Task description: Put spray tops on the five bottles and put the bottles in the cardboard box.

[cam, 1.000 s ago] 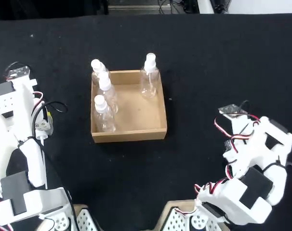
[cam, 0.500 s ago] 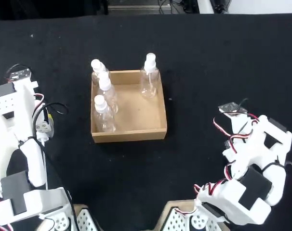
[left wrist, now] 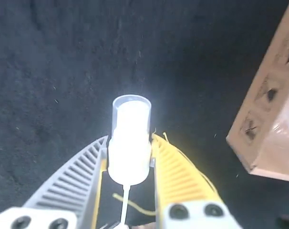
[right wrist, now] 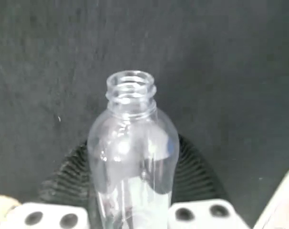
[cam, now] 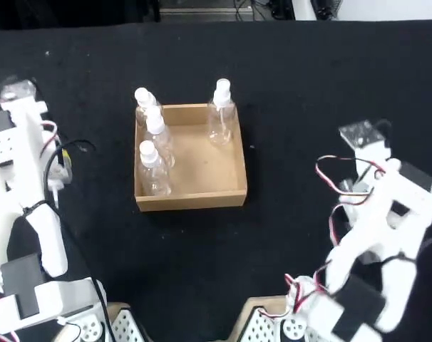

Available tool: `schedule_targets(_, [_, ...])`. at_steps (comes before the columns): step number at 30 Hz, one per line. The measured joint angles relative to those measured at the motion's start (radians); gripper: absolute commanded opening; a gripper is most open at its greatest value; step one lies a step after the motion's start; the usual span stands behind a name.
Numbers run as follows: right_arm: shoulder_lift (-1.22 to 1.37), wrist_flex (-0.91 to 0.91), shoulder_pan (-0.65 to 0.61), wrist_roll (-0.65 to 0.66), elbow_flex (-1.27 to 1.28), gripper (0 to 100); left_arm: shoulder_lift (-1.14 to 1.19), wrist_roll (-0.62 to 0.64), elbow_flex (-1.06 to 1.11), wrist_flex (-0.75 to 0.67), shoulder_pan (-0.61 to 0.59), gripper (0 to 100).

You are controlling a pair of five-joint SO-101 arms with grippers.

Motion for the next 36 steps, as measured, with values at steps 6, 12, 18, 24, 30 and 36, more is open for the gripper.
schedule_targets(6, [-0.242, 0.000, -0.127, -0.261, -0.012, 2.6, 0.000, 0.000, -0.281, 0.078, 0.005, 3])
schedule_targets(12, [-0.433, -0.055, -0.278, -0.591, -0.072, 2.5, 0.000, 0.083, -0.658, 0.141, 0.046, 3])
schedule_targets(18, [-0.608, -0.172, -0.404, -0.821, -0.075, 2.5, 0.000, 0.173, -0.870, 0.147, 0.166, 3])
schedule_targets(24, [-0.839, -0.371, -0.506, -0.898, 0.060, 2.5, 0.000, 0.184, -0.990, 0.114, 0.264, 3])
schedule_targets(30, [-1.048, -0.540, -0.623, -0.899, 0.265, 2.5, -0.009, 0.187, -1.073, 0.112, 0.353, 3])
schedule_targets(36, [-1.174, -0.549, -0.753, -0.899, 0.311, 2.5, -0.009, 0.187, -1.080, 0.095, 0.442, 3])
